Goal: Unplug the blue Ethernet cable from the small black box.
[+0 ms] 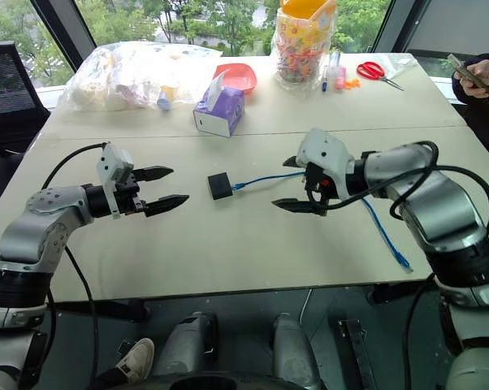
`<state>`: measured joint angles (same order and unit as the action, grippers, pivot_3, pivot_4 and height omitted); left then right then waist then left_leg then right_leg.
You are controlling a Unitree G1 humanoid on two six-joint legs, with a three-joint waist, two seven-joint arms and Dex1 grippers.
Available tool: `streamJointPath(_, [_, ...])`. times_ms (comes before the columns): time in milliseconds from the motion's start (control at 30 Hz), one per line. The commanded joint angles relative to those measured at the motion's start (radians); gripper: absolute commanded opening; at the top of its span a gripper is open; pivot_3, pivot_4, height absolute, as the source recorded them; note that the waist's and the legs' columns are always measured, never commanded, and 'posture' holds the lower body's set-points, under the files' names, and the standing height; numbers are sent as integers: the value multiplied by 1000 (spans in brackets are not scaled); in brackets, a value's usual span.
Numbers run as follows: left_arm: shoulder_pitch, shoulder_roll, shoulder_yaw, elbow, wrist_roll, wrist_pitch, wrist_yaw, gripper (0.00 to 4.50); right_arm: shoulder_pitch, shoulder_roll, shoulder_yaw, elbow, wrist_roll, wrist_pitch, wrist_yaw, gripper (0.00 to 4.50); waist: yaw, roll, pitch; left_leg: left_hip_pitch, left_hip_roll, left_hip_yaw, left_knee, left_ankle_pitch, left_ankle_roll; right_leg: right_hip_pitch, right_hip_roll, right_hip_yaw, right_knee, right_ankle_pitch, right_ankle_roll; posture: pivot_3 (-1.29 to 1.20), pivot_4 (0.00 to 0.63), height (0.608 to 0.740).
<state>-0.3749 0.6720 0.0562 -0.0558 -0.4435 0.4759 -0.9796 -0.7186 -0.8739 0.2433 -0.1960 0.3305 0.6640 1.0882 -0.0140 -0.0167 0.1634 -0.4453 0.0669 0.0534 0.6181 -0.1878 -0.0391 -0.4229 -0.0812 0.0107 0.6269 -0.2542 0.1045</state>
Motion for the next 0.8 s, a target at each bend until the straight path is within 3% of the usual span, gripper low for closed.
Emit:
streamJointPath(33, [2,7,17,-54,-17,13,8,4470,-117,65,70,170,-63,-77,78,4500,-1,0,0,0,0,0,0,0,0,0,0,0,1,0,0,0,150,735])
streamJointPath(200, [42,7,16,-123,-19,26,25,4470,-296,236,172,553,-171,-234,174,4500,-4,0,1,0,0,0,2,0,0,-1,1,0,4,0,0,0,150,735])
streamJointPath(500, [103,5,41,-200,-26,42,80,4470,-507,502,206,1171,-344,-502,180,4500,0,1,1,-1,0,1,2,0,0,-1,1,0,6,2,3,0,150,735])
streamJointPath(800, [124,-5,55,-233,-50,50,116,4470,-532,637,173,1382,-438,-603,136,4500,-5,2,2,0,0,1,2,0,-1,-2,1,0,7,2,4,0,150,735])
